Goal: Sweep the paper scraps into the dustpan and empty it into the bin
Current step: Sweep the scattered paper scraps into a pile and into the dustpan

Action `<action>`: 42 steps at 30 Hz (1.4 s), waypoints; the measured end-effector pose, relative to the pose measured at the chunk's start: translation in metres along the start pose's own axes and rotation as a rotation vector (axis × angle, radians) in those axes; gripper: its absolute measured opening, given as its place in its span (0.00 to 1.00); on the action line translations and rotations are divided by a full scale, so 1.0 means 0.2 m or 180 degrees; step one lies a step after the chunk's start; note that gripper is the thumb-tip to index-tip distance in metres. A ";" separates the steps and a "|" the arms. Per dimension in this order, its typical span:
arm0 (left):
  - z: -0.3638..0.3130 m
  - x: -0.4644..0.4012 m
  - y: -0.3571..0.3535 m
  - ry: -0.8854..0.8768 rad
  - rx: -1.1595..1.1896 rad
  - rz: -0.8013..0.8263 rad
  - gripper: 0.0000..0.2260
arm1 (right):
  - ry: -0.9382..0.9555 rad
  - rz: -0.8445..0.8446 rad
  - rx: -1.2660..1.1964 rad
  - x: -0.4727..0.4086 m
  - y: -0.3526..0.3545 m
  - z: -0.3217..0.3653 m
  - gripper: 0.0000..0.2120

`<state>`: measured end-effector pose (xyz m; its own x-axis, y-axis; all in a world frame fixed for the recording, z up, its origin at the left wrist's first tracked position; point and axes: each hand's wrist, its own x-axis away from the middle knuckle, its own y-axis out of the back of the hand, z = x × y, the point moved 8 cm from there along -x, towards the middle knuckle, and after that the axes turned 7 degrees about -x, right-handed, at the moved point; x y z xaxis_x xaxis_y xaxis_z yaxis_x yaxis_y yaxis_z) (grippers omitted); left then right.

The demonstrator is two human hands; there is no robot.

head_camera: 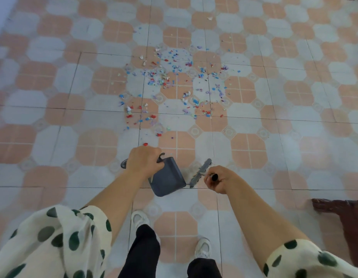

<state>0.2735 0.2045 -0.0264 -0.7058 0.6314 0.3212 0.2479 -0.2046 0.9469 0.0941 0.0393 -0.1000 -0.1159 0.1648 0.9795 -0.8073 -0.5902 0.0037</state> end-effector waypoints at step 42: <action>1.51 -0.93 0.36 0.1089 0.0261 -0.0928 0.08 | 0.0610 0.0484 0.0269 -0.43 -1.43 0.91 0.08</action>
<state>0.6240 0.2986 -0.0213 -0.9291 0.3677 0.0401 0.0485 0.0137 0.9987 0.4399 0.0511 -0.1481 -0.3461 0.2111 0.9141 -0.7220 -0.6821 -0.1159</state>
